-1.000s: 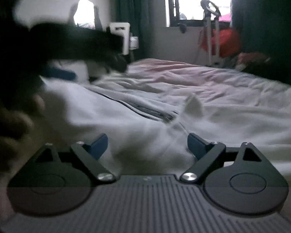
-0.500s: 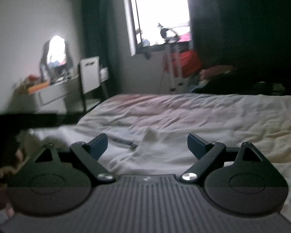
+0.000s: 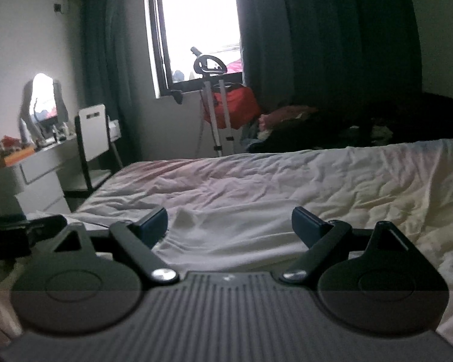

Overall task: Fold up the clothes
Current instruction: 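Grasp the sweatpants waistband with the left gripper and lift it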

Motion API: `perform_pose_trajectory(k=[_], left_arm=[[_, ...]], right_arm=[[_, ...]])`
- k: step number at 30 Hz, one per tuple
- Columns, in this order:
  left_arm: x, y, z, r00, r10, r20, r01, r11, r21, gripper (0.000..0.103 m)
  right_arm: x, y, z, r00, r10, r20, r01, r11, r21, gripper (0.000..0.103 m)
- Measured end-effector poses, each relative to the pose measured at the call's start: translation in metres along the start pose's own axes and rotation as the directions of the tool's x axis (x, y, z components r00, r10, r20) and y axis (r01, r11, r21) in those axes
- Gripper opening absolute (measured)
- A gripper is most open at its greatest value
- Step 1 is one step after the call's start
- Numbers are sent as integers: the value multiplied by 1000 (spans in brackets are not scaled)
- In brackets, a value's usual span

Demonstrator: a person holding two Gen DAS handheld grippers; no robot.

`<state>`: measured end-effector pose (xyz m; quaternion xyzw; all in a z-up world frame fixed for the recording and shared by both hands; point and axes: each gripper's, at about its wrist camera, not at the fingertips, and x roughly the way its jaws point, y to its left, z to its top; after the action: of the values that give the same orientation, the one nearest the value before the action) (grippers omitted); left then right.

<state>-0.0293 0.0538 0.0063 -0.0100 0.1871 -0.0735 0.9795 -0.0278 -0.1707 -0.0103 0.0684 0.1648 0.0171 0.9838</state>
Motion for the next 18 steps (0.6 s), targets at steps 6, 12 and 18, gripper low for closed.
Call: perform_pose_trajectory(k=[6,12,18], left_arm=[[28,4,-7,997,-19,-79,20,1000,4,102],[59,42,-9,972,-16,-233,-26,984,-176,102],[75,131,-23,929,-113,-352,-116,816,-566,102]], right_arm=[[13,1,-8,999,0,-37,0,1000,-8,91],[20,-2,-13,998,0,-60,0,1000,2,91],[18,-7,-13,998,-1,-68,2,1000,22,91]])
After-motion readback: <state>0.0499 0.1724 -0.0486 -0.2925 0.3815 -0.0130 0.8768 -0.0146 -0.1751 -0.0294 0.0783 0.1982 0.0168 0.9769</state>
